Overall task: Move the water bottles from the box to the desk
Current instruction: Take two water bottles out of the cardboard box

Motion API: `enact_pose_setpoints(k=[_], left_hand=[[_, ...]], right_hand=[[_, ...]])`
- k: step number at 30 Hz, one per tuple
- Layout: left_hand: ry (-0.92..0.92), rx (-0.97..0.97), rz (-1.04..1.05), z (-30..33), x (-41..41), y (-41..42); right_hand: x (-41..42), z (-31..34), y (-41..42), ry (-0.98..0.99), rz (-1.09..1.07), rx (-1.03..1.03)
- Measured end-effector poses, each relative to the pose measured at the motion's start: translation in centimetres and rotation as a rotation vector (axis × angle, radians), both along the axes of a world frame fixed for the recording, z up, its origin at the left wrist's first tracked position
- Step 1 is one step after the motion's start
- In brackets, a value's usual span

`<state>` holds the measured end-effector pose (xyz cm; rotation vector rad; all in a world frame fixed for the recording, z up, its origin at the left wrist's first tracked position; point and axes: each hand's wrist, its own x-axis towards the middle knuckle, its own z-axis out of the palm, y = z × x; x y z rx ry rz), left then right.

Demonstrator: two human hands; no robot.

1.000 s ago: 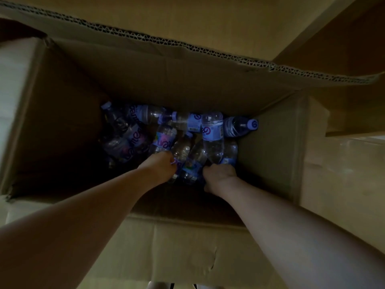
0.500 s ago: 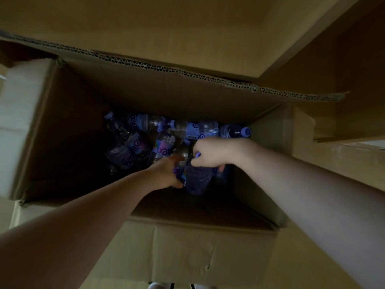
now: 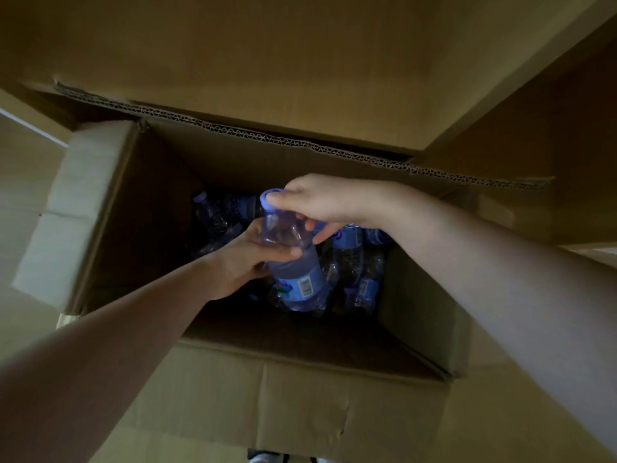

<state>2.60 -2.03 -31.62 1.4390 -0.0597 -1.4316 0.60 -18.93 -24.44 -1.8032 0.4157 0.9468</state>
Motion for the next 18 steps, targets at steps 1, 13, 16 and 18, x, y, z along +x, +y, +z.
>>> enact_pose_setpoints(k=[1,13,16,18], left_hand=[[0.046,-0.004,0.013,-0.1,0.2,0.4],[0.331,0.184,0.412,-0.8,0.7,2.5],[0.377,0.155,0.404,-0.3,-0.1,2.2],[0.338,0.110,0.453,0.0,-0.8,1.2]], right_hand=[[-0.5,-0.4,0.1,0.000,-0.081,0.041],[-6.5,-7.2,4.0,0.252,-0.683,0.435],[-6.3,-7.4,4.2,0.286,-0.615,0.535],[-5.7,-7.4,4.9,0.229,-0.584,0.407]])
